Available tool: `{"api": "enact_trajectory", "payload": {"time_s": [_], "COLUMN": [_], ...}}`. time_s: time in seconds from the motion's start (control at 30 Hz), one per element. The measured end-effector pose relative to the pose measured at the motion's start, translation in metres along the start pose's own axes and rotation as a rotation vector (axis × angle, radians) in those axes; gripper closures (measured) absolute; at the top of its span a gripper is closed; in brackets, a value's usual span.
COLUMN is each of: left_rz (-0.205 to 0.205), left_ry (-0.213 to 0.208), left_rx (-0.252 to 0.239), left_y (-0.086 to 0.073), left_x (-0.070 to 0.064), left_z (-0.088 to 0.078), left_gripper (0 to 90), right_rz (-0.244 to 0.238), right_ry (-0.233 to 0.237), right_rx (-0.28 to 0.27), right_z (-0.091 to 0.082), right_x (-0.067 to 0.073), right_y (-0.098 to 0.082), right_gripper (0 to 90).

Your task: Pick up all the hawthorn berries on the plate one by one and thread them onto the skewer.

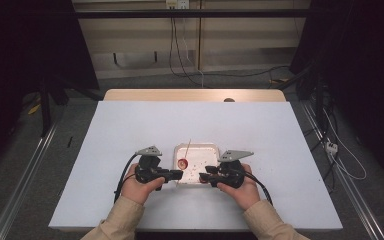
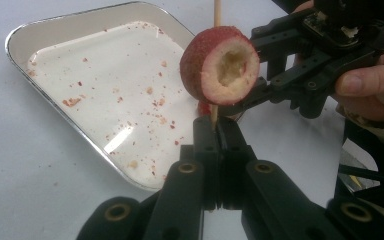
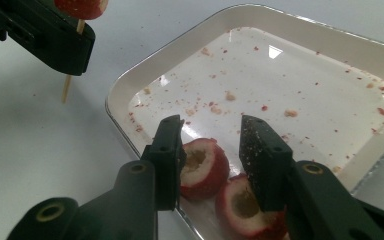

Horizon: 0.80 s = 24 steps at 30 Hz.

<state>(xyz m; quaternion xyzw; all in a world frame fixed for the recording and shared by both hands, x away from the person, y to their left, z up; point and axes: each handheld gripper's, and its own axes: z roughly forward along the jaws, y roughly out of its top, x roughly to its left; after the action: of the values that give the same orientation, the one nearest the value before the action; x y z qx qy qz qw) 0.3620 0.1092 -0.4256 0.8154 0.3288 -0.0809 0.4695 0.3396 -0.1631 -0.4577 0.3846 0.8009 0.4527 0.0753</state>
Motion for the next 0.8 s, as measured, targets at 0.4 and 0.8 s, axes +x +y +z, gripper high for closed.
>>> {"api": "enact_trajectory", "payload": {"time_s": [0.4,0.8], "left_rz": [-0.001,0.004], "left_ry": [0.0,-0.007], "left_rx": [-0.005,-0.009], "left_y": [0.0004,0.0007], "left_x": [-0.0001,-0.0003], "left_z": [-0.0007,-0.001], "left_gripper": [89.3,89.3], "right_rz": [0.005,0.007], "right_ry": [0.019,0.015], "right_rx": [0.01,0.027], "right_z": [0.0055,0.0108], "right_x": [0.0044,0.0063], "right_y": [0.0001,0.0016], "right_gripper": [64.9,63.4]}}
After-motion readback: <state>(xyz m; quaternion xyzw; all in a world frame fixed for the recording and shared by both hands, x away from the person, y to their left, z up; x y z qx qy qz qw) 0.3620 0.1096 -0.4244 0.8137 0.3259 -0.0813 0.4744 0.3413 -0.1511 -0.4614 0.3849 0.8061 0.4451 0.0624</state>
